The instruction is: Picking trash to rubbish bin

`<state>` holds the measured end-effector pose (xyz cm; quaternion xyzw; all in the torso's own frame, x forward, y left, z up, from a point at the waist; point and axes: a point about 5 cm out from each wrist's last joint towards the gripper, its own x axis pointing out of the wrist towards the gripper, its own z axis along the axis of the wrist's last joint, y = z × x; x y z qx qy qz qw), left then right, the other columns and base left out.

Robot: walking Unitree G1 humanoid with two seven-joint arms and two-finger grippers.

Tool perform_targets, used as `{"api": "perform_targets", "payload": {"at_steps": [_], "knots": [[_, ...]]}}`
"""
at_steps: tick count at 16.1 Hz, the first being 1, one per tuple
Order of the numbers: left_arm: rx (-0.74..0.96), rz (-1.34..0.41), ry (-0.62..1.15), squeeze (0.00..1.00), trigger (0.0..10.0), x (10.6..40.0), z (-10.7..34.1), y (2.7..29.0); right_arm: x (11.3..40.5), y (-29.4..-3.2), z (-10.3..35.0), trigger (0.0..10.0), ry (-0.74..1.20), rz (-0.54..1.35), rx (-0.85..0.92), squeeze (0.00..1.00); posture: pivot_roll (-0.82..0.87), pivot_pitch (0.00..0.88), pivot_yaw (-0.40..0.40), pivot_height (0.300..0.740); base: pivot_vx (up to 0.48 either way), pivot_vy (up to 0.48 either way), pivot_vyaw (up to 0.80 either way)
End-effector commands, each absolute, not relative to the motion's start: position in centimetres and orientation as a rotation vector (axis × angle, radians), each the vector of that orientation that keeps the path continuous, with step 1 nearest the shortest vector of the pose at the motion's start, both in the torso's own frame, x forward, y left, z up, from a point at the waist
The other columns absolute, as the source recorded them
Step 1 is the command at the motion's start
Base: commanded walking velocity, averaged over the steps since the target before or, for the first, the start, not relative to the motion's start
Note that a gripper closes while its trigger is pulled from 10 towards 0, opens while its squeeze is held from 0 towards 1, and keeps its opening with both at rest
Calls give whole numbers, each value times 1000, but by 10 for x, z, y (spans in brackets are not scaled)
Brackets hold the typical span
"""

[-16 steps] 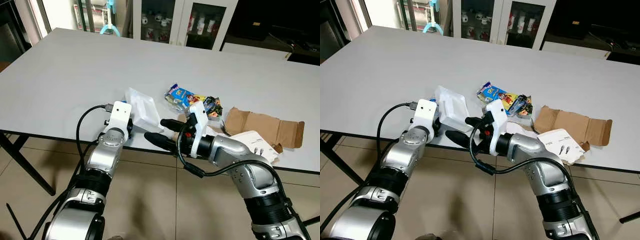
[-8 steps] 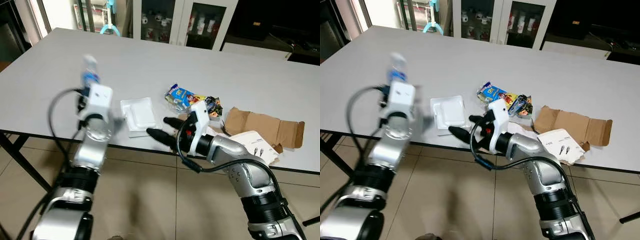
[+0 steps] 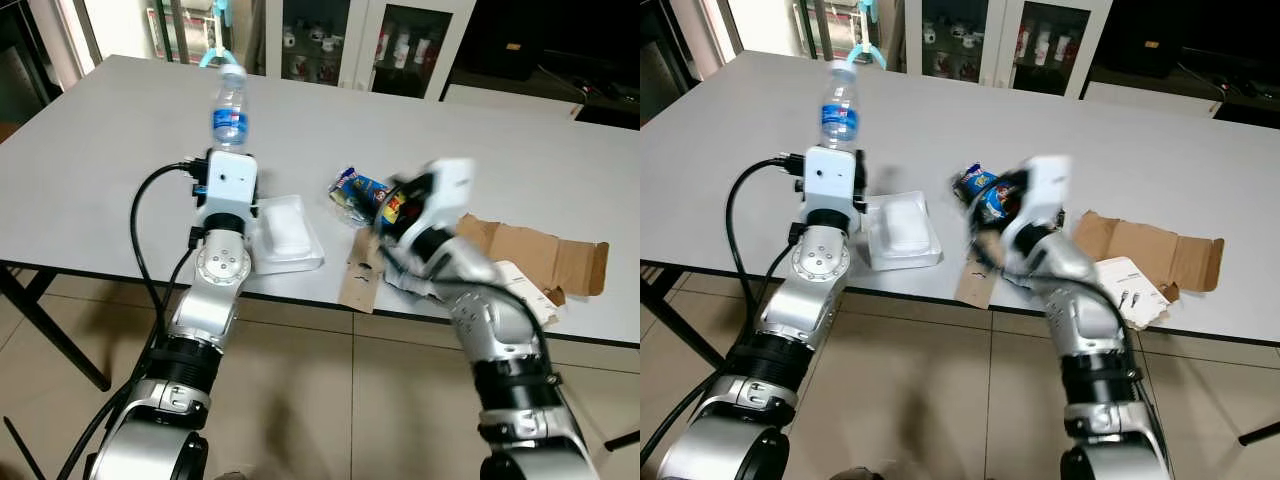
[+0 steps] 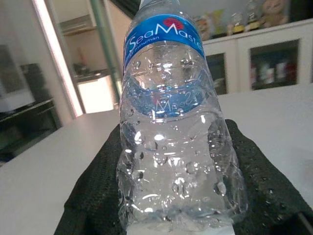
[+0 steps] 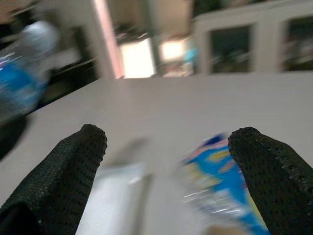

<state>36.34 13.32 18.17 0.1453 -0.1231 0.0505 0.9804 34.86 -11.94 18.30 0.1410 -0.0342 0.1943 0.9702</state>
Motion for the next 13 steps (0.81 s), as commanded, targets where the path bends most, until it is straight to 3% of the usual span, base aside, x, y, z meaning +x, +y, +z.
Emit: {"api": "perform_targets", "payload": {"at_steps": [1,7,13], "knots": [[288,33,-292,0,10000,360,185,125,356,-141,189,10000,-127,216,264,0,35,21,-79,740,0,0,0],[211,-12,-269,0,10000,357,175,127,359,-162,180,10000,-176,-34,208,0,37,0,-74,740,0,0,0],[228,-10,-223,0,10000,357,165,133,359,-158,170,10000,-171,-83,190,0,39,0,-77,740,0,0,0]]}}
